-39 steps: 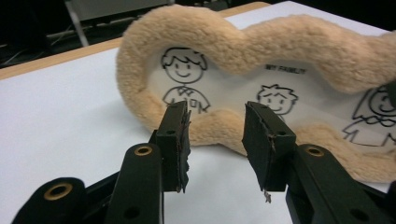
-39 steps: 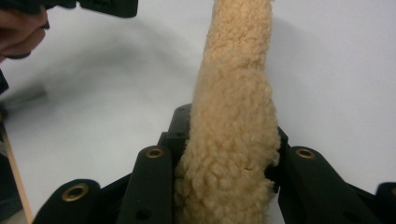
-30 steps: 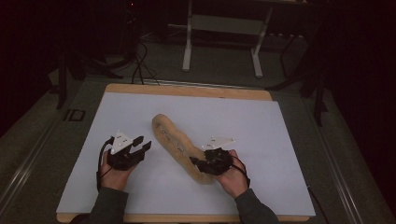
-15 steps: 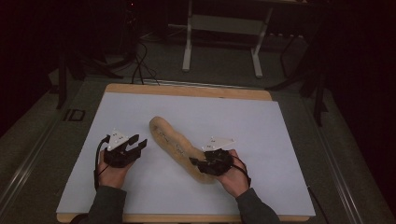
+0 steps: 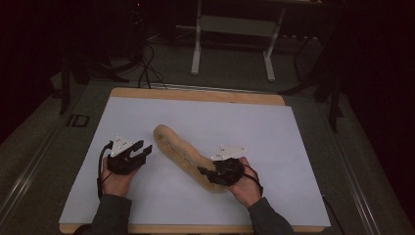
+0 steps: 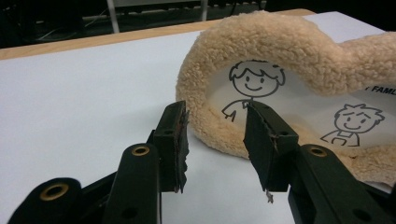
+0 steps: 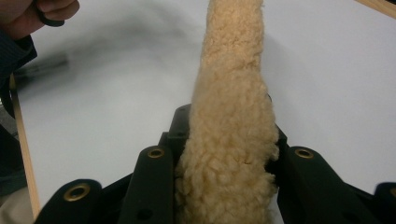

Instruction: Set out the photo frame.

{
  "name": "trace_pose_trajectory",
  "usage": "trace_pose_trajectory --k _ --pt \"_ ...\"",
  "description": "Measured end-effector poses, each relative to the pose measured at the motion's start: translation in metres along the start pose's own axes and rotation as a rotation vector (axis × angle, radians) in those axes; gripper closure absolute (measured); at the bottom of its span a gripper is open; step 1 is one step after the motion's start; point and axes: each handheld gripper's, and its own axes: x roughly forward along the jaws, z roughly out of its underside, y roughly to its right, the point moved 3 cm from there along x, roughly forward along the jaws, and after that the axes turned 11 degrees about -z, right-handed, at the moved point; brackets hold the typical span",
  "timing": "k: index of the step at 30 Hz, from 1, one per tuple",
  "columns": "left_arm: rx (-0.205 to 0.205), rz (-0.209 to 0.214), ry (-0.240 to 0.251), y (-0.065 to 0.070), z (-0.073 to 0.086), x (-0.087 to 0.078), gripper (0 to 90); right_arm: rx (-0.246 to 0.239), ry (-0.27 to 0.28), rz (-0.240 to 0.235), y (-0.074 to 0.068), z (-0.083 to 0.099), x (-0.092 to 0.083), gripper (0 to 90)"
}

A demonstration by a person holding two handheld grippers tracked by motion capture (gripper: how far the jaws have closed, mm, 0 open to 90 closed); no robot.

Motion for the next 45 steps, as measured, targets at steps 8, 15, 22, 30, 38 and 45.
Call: trace_pose_trajectory --k 8,15,22,30,38,45 --pt "-0.006 -0.010 -0.004 -0.003 0.001 0.003 59.4 -0.021 0.005 -0.007 -0.001 0.000 0.000 66.6" --pt "0.021 -0.028 -0.013 -0.002 0.003 0.012 59.4 -0.031 0.016 -0.009 -0.002 -0.001 0.001 66.9" --pt "0.016 -0.029 -0.011 -0.004 0.003 0.012 59.4 -0.034 0.033 -0.016 -0.002 0.000 0.001 67.2" --pt "0.007 -0.035 -0.014 -0.006 0.003 0.012 58.8 -0.037 0.046 -0.066 -0.004 0.000 0.003 67.2" --pt "0.011 -0.040 -0.047 -0.010 0.006 0.020 58.6 -0.066 0.036 -0.078 -0.005 0.000 0.004 67.1" --pt "0.040 -0.046 -0.056 -0.008 0.008 0.029 61.8 -0.087 0.025 -0.084 -0.006 -0.001 0.004 67.1"
